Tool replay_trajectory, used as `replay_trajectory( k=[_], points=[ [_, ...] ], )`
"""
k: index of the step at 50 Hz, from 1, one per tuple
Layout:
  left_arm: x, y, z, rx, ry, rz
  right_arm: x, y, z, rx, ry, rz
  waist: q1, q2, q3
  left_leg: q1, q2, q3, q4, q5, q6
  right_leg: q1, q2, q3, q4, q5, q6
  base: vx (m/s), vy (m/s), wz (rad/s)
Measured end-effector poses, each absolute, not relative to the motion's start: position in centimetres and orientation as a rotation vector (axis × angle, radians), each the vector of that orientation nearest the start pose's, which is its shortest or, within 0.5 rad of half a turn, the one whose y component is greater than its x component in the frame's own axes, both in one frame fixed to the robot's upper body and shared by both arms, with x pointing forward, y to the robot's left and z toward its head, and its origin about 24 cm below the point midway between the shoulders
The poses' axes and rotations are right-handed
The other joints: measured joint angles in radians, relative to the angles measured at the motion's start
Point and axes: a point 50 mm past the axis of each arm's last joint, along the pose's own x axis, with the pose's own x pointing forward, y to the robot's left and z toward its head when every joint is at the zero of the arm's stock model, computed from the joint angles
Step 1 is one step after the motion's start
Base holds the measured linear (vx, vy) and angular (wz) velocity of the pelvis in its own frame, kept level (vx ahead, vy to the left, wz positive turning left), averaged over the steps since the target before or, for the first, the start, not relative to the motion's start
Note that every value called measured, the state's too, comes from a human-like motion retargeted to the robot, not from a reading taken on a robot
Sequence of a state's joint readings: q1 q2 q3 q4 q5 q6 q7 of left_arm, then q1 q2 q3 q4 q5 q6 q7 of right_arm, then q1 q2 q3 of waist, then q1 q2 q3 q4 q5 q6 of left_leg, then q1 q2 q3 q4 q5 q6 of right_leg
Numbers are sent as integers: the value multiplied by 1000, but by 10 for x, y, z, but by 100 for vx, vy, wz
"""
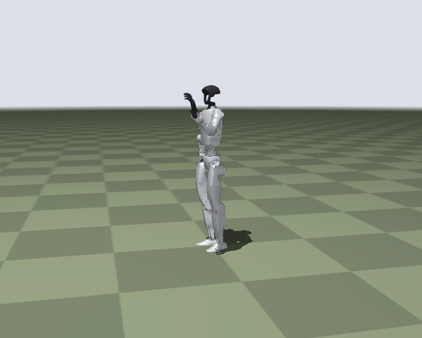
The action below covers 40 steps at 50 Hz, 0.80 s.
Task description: Upper body actions
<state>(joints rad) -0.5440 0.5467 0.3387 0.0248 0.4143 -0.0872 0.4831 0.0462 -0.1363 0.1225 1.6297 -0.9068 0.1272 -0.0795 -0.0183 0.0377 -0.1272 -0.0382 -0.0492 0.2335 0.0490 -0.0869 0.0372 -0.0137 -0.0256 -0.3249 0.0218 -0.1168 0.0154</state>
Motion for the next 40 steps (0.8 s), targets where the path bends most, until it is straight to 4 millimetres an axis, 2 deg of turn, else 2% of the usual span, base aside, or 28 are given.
replay_trajectory(
  k=[3, 6, 9, 12, 16, 20, 23, 25, 30, 33, 36, 38, 40],
  points=[
    [273, 277, 300, 710, -997, 904, -30, -219, -172, -977, 1670, 640, 1, 3, -13, 1, 0, 4, -2, -1, 1, 0, 2, 3, -1, -2, 0, 0, 0, 0],
    [286, 272, 315, 690, -941, 840, -30, -220, -172, -967, 1683, 640, 2, 7, -23, -2, 0, 5, -1, -3, 1, -2, 4, 5, -1, -2, 0, 0, 0, 0],
    [302, 273, 318, 668, -823, 740, -29, -222, -172, -982, 1681, 658, -6, 13, -31, -2, 0, 0, -1, -3, 2, -3, 3, -1, 0, -2, 0, 0, 0, 0],
    [305, 275, 318, 692, -766, 690, -25, -223, -172, -1008, 1661, 674, -16, 19, -32, -1, -1, -4, -1, -3, 3, -4, 3, -3, 0, -1, 0, 0, 0, 0],
    [290, 271, 319, 779, -820, 682, -23, -222, -172, -1010, 1646, 668, -16, 20, -22, 1, -3, 0, -2, -5, 4, -5, 5, 2, -1, 1, -3, 0, 0, 0],
    [276, 259, 307, 857, -873, 624, -26, -220, -172, -963, 1674, 649, -5, 11, -10, 6, -8, 6, -3, -5, 4, 0, 6, 9, -3, 2, -8, 0, 0, 0],
    [276, 252, 282, 887, -782, 477, -26, -219, -172, -938, 1686, 644, 2, 6, -4, 8, -11, 6, -3, -4, 4, 0, 5, 9, -4, 3, -10, 0, 0, 0],
    [278, 249, 258, 906, -640, 335, -25, -219, -172, -945, 1681, 649, 3, 5, -1, 8, -12, 4, -3, -4, 4, -1, 3, 7, -4, 4, -10, 0, 0, 0],
    [280, 251, 167, 884, -136, -51, -21, -221, -172, -985, 1663, 668, -3, 9, 7, 9, -12, 2, -5, -3, 5, -5, 2, 6, -2, 8, -10, 0, 0, 0],
    [276, 255, 110, 813, 124, -196, -22, -221, -172, -981, 1665, 660, 2, 9, 12, 11, -12, 3, -4, -3, 5, -1, 3, 7, -2, 7, -11, 0, 0, 0],
    [269, 257, 64, 718, 350, -350, -24, -220, -173, -957, 1670, 645, 12, 3, 17, 13, -13, -1, -3, -1, 5, 5, 0, 3, -2, 5, -8, 0, 0, 0],
    [263, 258, 46, 675, 455, -413, -25, -219, -173, -946, 1674, 641, 18, -1, 20, 13, -13, -5, -3, 1, 5, 8, -3, -1, -2, 5, -6, 0, 0, 0],
    [260, 264, 44, 688, 481, -382, -24, -219, -173, -947, 1671, 645, 19, -3, 24, 13, -12, -10, -3, 2, 4, 9, -5, -5, -1, 5, -4, 0, 0, 0]
  ],
)
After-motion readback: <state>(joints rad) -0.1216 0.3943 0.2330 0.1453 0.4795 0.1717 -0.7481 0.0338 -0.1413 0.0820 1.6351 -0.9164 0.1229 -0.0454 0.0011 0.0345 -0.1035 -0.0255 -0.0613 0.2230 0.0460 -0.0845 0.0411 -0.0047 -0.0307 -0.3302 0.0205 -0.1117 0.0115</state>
